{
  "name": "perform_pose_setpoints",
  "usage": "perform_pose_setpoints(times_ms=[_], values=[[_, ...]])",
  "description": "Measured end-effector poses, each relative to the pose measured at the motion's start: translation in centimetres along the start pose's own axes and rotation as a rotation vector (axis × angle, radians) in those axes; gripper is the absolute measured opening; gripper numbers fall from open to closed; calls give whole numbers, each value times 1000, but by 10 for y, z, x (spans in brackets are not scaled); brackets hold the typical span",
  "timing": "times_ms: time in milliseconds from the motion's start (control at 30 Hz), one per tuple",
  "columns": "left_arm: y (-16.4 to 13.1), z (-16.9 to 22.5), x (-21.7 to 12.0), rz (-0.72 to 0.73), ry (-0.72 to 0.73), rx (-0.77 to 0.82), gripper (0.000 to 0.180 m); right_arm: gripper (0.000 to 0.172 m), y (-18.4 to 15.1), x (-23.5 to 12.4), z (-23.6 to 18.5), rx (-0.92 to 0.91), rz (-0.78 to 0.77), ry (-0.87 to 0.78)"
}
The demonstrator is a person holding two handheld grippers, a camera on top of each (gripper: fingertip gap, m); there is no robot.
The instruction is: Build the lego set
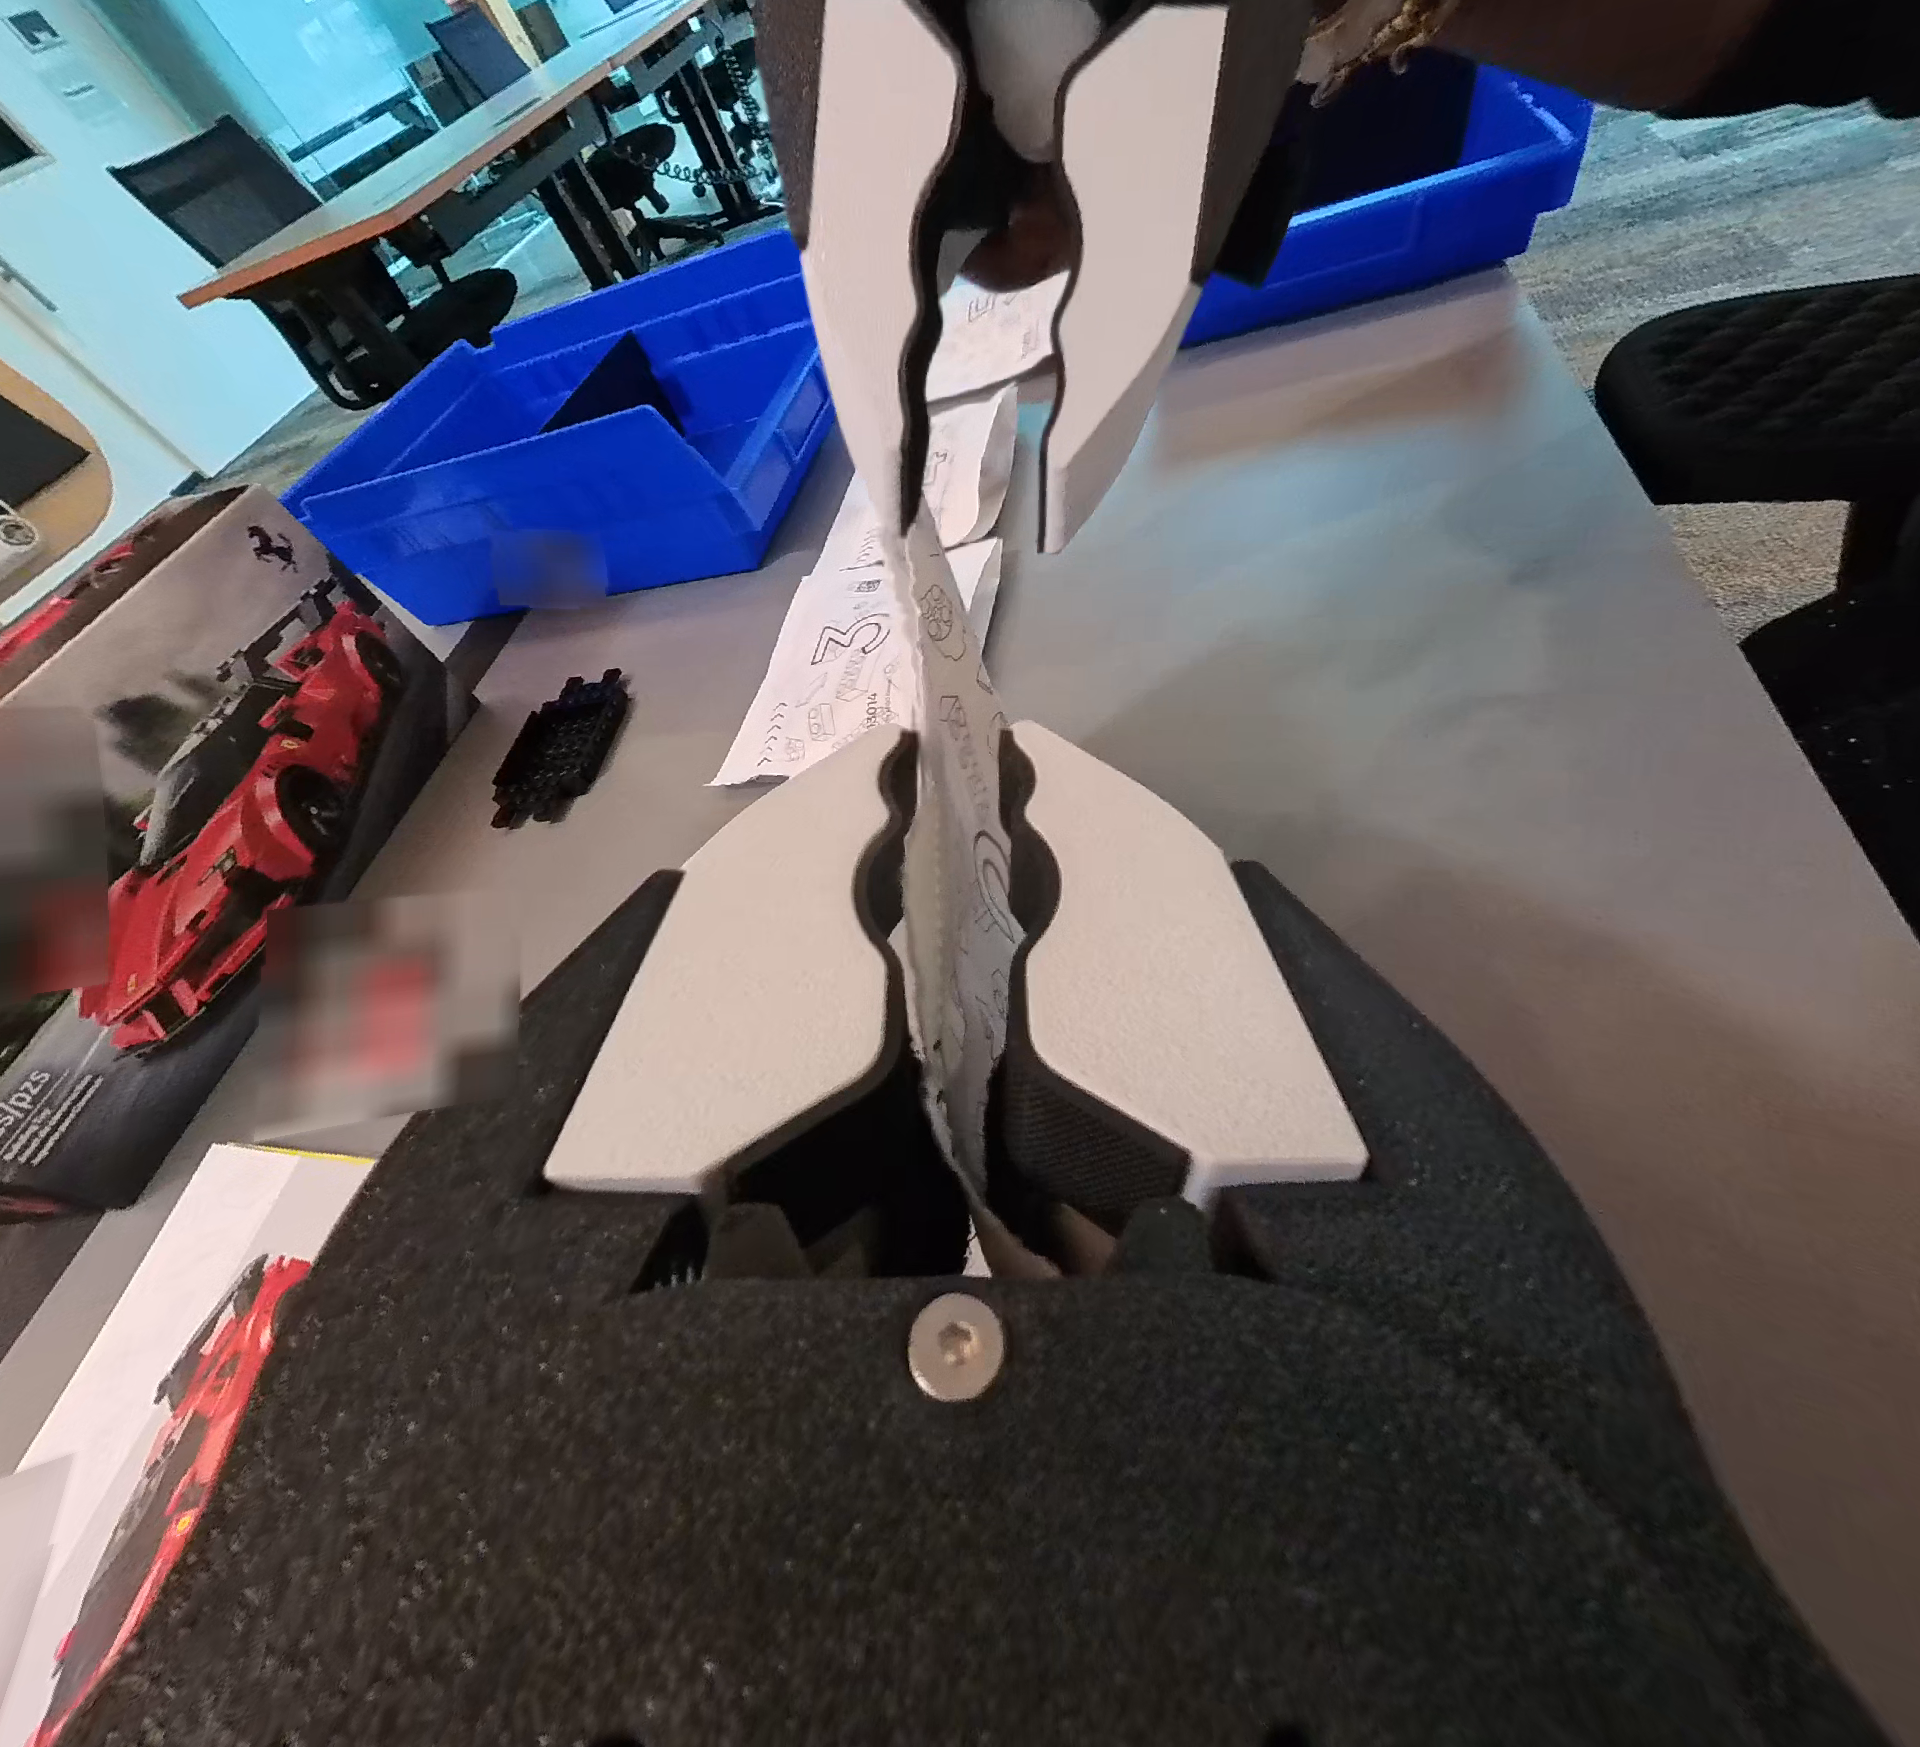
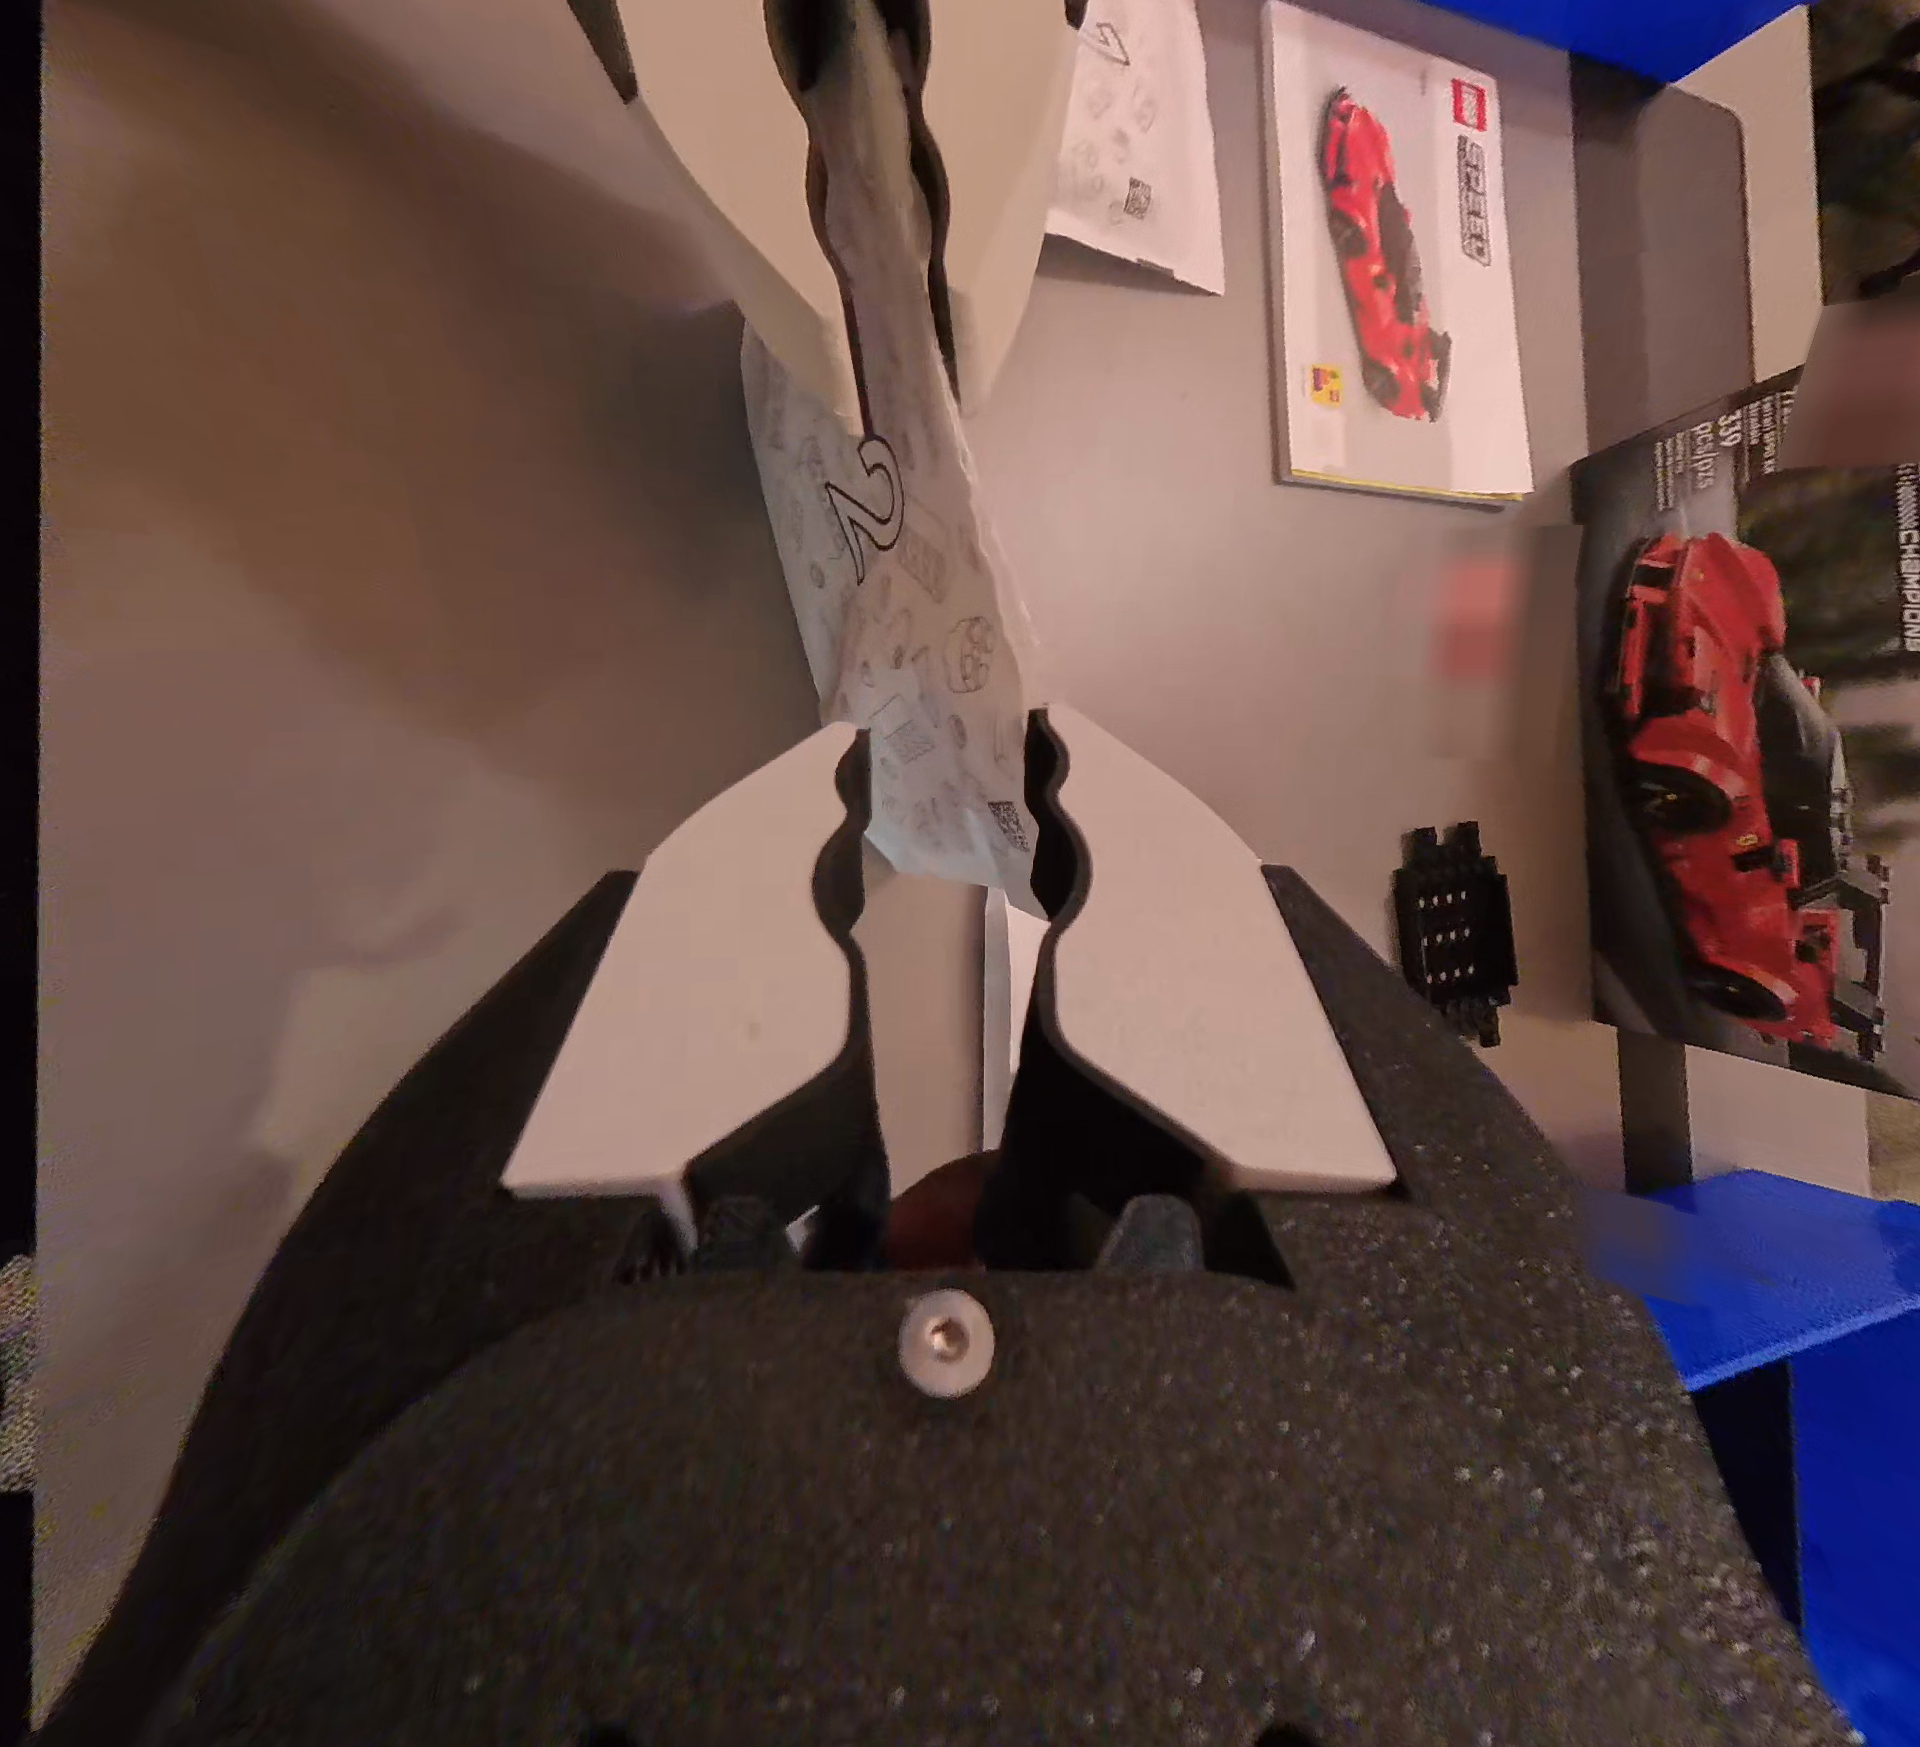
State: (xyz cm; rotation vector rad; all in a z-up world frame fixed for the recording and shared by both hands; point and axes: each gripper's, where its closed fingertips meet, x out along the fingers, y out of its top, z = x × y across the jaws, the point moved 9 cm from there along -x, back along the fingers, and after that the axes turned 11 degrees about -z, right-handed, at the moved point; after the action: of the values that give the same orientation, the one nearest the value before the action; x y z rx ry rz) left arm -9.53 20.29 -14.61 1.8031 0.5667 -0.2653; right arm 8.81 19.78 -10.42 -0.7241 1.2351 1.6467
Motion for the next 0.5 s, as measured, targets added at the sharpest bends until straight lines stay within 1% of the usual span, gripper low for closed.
perform_pose_setpoints(times_ms=[167, 233, 333, 400, 467, 500], values=[[2, -1, 3, -4, -13, -7, 15, 26, 6, 9, -6, -49, -40, 107], [3, 0, 6, 2, -21, -5, 17, 27, 11, 15, -8, -71, -62, 123], [5, 2, 11, 7, -47, -9, 19, 27, 24, 22, -11, -97, -54, 148], [6, 3, 14, 8, -59, -14, 24, 22, 33, 25, -11, -92, -60, 144], [6, 2, 13, 5, -64, -26, 26, 9, 38, 27, -14, -134, -77, 140], [5, 0, 10, 14, -66, -34, 34, 2, 38, 27, -15, -162, -72, 132]])
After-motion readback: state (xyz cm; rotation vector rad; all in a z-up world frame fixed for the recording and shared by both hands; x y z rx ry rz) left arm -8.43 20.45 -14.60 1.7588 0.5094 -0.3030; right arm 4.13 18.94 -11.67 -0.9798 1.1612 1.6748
